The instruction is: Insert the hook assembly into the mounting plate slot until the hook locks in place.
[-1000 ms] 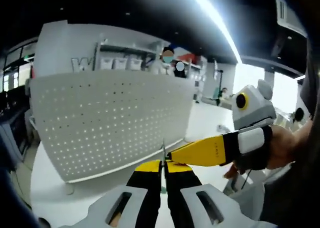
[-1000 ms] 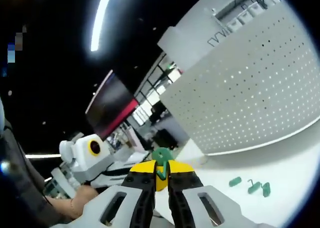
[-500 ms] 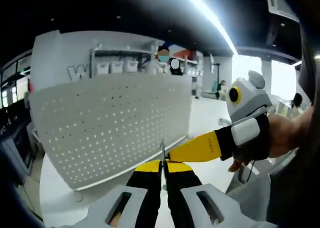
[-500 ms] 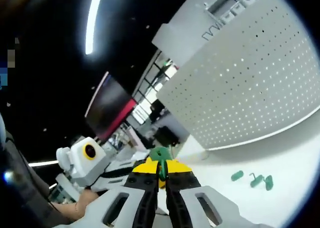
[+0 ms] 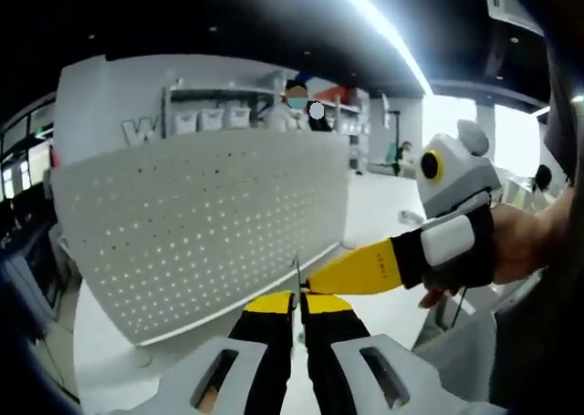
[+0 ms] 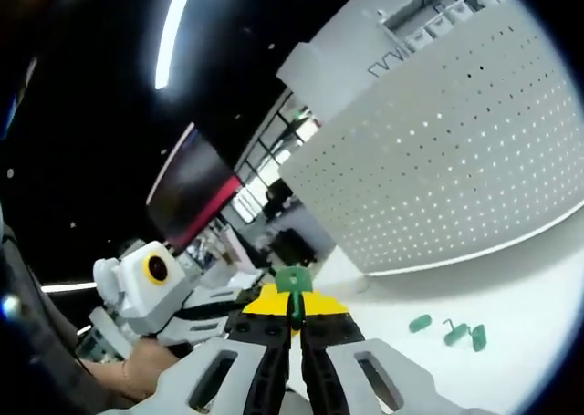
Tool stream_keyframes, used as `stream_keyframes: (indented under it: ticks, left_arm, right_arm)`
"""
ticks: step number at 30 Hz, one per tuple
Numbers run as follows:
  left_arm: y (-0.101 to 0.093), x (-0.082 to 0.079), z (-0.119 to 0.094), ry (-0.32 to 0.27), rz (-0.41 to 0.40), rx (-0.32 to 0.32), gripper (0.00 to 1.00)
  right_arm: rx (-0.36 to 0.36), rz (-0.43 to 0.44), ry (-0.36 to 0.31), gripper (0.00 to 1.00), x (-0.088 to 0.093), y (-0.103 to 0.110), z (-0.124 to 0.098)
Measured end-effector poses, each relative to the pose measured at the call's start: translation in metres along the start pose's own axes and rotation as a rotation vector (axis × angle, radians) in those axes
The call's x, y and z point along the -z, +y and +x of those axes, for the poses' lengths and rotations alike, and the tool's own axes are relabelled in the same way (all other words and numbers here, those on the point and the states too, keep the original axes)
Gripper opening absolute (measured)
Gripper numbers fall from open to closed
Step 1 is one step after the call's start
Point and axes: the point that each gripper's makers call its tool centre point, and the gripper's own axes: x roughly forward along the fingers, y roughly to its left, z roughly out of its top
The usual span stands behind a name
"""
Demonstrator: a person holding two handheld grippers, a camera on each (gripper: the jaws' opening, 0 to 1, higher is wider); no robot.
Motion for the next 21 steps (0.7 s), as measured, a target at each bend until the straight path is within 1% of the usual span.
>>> stream_keyframes:
  ticks: [2, 4, 6, 8, 9, 10, 12, 15, 16, 19, 21]
  left_arm:
    - [-0.001, 0.000, 0.000, 0.007, 0.019, 0.004, 0.05]
    - [-0.001, 0.001, 0.001, 0.015, 0.025, 0.007, 0.09]
    - [-0.001, 0.004, 0.002, 0.025, -0.001, 0.012, 0.19]
    - [0.000, 0.007, 0.003, 0.030, -0.005, 0.009, 0.30]
    - [0.000, 0.008, 0.003, 0.031, -0.007, 0.015, 0.32]
    - [-0.002, 0.010, 0.003, 0.030, -0.011, 0.028, 0.33]
    - [-0.007, 0.016, 0.003, 0.043, -0.041, 0.063, 0.37]
    - [-0.008, 0.021, 0.003, 0.040, -0.086, 0.077, 0.55]
    - [-0.009, 0.022, 0.003, 0.031, -0.084, 0.078, 0.61]
    - [-0.015, 0.024, 0.002, 0.027, -0.125, 0.112, 0.68]
    - [-0.017, 0.026, 0.002, 0.035, -0.120, 0.118, 0.72]
  right_arm:
    - [0.005, -0.010, -0.004, 0.00, -0.001, 0.000, 0.000]
    - [0.008, -0.021, -0.004, 0.00, -0.001, -0.001, 0.001]
    - [0.010, -0.022, -0.004, 0.00, -0.002, -0.002, 0.001]
    - [0.012, -0.027, -0.005, 0.00, -0.003, -0.003, 0.000]
    - [0.013, -0.040, -0.004, 0.00, -0.004, -0.003, 0.000]
    - [0.022, -0.096, 0.001, 0.00, -0.004, -0.005, -0.001]
    - [0.018, -0.109, 0.007, 0.00, -0.004, -0.004, -0.001]
    - [0.016, -0.123, 0.027, 0.00, -0.003, -0.006, -0.001]
    - [0.019, -0.128, 0.030, 0.00, -0.003, -0.009, 0.000]
    - [0.027, -0.110, 0.038, 0.00, 0.000, -0.013, -0.001]
    - [0.030, -0.108, 0.042, 0.00, 0.002, -0.014, -0.001]
